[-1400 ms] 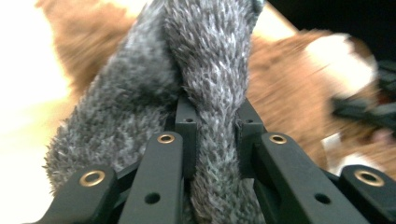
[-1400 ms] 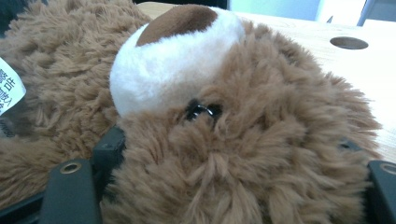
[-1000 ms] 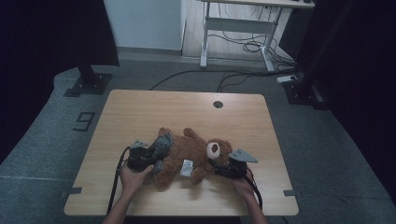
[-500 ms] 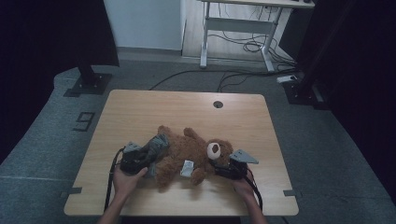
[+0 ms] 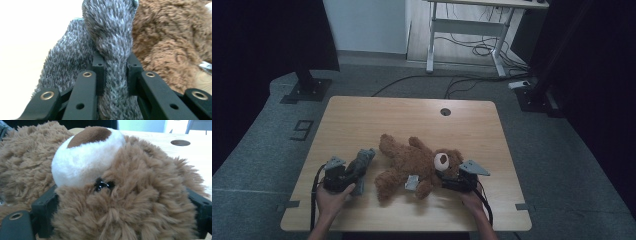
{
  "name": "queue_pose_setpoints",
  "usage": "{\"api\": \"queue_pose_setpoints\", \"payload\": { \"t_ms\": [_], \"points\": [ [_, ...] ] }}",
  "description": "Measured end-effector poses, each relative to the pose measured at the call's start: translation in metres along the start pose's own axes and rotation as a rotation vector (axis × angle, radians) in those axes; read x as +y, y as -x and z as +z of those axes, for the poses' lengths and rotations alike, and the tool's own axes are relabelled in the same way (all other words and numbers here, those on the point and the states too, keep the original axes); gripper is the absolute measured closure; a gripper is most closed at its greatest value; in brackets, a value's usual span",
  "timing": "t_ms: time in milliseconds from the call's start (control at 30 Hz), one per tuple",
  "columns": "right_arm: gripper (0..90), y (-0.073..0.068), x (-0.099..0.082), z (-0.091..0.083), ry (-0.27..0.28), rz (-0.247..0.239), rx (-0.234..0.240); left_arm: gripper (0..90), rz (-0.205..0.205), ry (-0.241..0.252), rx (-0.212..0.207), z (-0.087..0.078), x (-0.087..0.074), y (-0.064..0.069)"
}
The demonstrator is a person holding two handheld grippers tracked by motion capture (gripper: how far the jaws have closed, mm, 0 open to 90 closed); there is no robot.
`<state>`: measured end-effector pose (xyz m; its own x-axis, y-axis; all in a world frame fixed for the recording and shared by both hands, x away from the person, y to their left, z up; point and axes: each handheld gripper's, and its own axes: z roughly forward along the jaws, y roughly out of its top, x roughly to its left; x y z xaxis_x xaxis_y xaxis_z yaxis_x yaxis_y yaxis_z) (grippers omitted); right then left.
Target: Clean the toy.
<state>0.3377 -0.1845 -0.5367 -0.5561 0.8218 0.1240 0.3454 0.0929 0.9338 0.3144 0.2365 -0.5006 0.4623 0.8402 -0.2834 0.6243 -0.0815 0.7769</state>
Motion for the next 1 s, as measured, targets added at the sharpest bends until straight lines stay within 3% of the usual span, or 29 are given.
{"api": "queue_pose_setpoints", "payload": {
  "t_ms": [100,200,367,467,667,767,833,1000],
  "points": [
    [9.9,0.000,0.000,0.000,0.000,0.002,-0.001,74.8,0.005,-0.012,-0.043,0.013,0.003,0.009],
    [9.9,-0.001,-0.001,0.000,0.000,0.006,-0.004,74.7,0.024,-0.023,-0.098,0.032,0.009,0.027],
    [11.4,-0.002,-0.002,0.000,0.001,0.000,-0.013,74.5,0.100,-0.012,-0.127,0.051,0.031,0.059],
    [15.0,-0.003,-0.002,0.000,-0.004,-0.016,-0.014,74.4,0.134,-0.010,-0.107,0.060,0.040,0.068],
    [19.3,-0.002,-0.002,0.001,-0.017,-0.003,-0.008,75.1,-0.019,-0.053,-0.174,0.073,0.032,0.044],
    [20.6,-0.001,-0.002,0.001,-0.022,-0.009,0.001,75.2,-0.037,-0.138,-0.119,0.082,0.027,0.031],
    [20.8,-0.001,-0.002,0.000,-0.025,-0.010,0.004,75.2,-0.088,-0.169,-0.141,0.087,0.020,0.022],
    [20.9,0.000,-0.002,0.000,-0.031,-0.007,0.012,75.4,-0.048,-0.199,-0.098,0.086,0.012,0.018]
  ]
}}
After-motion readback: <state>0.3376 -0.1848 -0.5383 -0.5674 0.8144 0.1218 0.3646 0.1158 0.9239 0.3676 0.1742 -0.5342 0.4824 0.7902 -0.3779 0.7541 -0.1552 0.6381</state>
